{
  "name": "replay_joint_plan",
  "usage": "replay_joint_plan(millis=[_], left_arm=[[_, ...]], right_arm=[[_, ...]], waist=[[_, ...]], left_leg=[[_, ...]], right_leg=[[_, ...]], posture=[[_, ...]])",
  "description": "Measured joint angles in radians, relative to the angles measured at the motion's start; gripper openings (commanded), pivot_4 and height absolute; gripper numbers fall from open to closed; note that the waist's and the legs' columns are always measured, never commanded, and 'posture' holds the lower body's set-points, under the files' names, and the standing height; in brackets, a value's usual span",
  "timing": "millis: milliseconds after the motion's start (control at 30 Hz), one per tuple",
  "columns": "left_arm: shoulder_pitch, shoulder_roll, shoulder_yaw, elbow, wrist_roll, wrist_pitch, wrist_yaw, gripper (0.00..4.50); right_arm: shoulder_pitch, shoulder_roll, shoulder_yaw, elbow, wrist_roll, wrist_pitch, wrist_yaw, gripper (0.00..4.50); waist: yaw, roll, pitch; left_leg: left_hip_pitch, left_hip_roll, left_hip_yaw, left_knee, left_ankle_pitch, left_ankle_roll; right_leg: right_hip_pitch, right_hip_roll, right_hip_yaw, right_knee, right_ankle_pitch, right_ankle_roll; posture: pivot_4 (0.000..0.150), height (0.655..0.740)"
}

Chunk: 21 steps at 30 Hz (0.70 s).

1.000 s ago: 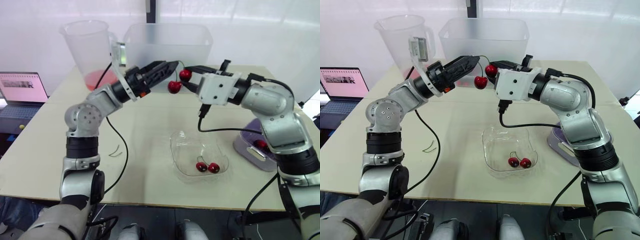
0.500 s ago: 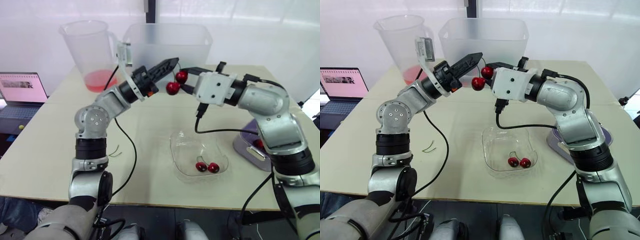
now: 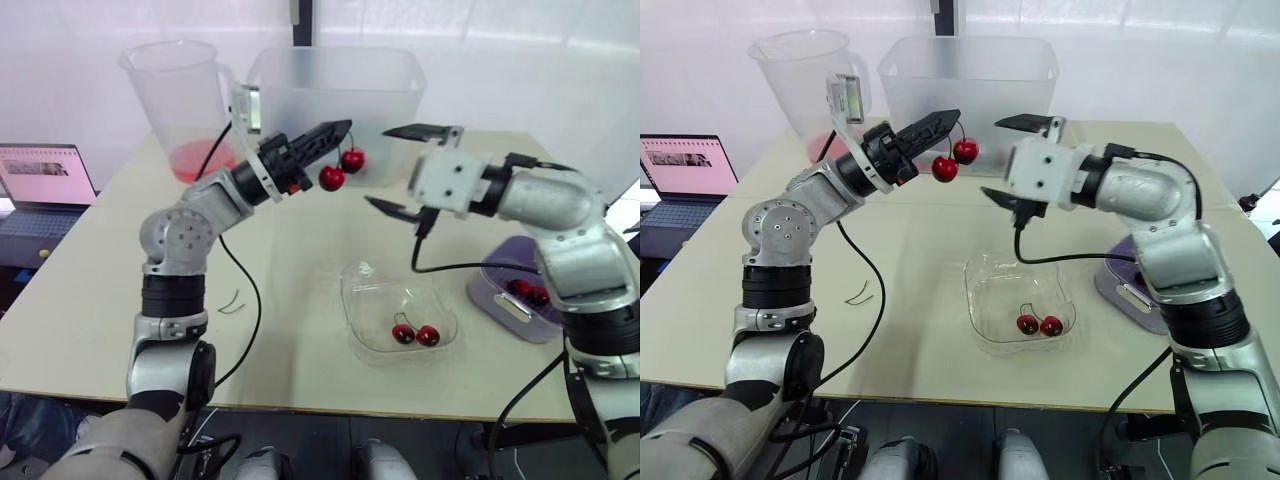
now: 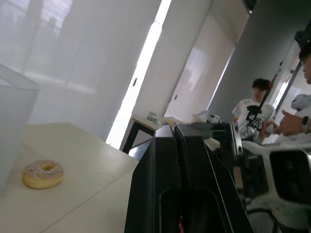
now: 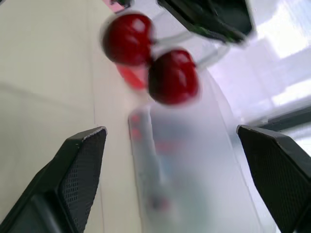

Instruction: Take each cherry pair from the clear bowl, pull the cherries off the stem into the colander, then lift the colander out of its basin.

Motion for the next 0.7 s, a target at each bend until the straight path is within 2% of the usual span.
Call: replay_joint_plan(millis=[133, 233, 333, 467, 700], left_arm=[[0.012, 0.071, -0.052, -0.015, 0.028, 0.000, -0.121, 0.00], [0.044, 0.078, -0.097, -0.054, 0.023, 0.023, -0.186, 0.00], [0.064, 0.079, -0.119, -0.091, 0.002, 0.053, -0.226, 0.00], [0.067, 0.080, -0.118, -0.123, -0.027, 0.087, -0.238, 0.00], [0.083, 0.080, -0.118, -0.145, -0.042, 0.102, -0.239, 0.00]], right_arm=[[-0.022, 0.040, -0.229, 0.018, 0.350, 0.499, 0.004, 4.42], [-0.020, 0.102, -0.367, 0.022, 0.591, 0.701, 0.003, 4.42], [-0.005, 0.113, -0.410, 0.009, 0.772, 0.866, 0.000, 4.42], [0.043, 0.172, -0.378, -0.049, 0.883, 0.936, -0.037, 4.42], [0.110, 0.178, -0.296, -0.111, 0.914, 0.910, -0.052, 4.42]], waist=[[0.001, 0.000, 0.000], [0.001, 0.000, 0.000], [0.000, 0.000, 0.000], [-0.001, 0.000, 0.000], [0.002, 0.000, 0.000]], left_leg=[[0.000, 0.001, -0.001, 0.000, 0.000, 0.000], [0.000, 0.001, -0.001, 0.000, 0.000, 0.000], [0.000, 0.001, -0.002, 0.000, 0.000, 0.000], [0.000, 0.001, -0.002, 0.000, 0.000, 0.000], [0.000, 0.000, -0.002, 0.000, 0.000, 0.000]], right_leg=[[0.000, 0.000, -0.001, 0.000, 0.000, 0.000], [0.001, 0.000, -0.001, 0.000, 0.000, 0.000], [0.001, -0.001, -0.001, 0.000, 0.000, 0.000], [0.001, -0.001, -0.001, 0.000, 0.000, 0.000], [0.001, -0.001, -0.001, -0.001, 0.000, 0.000]], posture=[[0.150, 0.7131], [0.150, 0.7131], [0.150, 0.7131], [0.150, 0.7131], [0.150, 0.7131]])
